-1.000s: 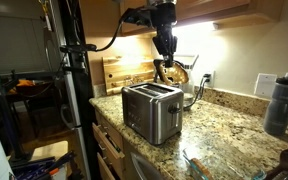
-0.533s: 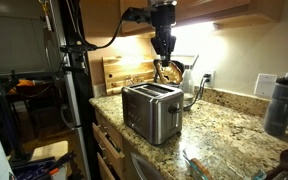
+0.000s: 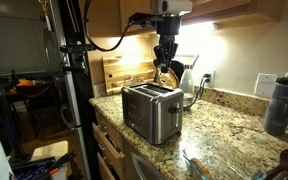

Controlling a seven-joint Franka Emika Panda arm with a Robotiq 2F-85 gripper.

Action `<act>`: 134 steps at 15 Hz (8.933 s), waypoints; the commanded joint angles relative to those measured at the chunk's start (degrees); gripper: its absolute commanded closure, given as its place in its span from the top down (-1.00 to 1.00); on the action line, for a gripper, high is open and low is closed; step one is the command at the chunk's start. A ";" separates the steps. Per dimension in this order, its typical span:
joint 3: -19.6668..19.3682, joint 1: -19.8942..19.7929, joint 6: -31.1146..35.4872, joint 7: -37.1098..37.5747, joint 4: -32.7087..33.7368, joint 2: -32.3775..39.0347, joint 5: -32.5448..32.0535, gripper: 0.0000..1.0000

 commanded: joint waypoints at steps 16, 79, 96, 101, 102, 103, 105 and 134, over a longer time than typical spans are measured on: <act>1.94 5.63 -2.69 2.83 6.97 6.45 0.36 -0.79; -8.16 -4.69 3.20 17.24 -11.25 4.16 -10.02 1.00; -13.51 -4.87 16.19 16.55 -8.95 17.43 -11.61 1.00; -15.06 -4.60 18.62 16.79 -8.03 19.70 -12.37 1.00; -15.23 -4.55 18.85 16.80 -7.91 19.94 -12.50 1.00; -15.35 -4.50 19.10 16.77 -7.70 20.29 -12.51 1.00; -15.55 -4.36 19.53 16.78 -7.39 20.95 -12.47 1.00; -15.39 -2.23 17.57 20.65 -6.83 13.59 -19.19 -0.93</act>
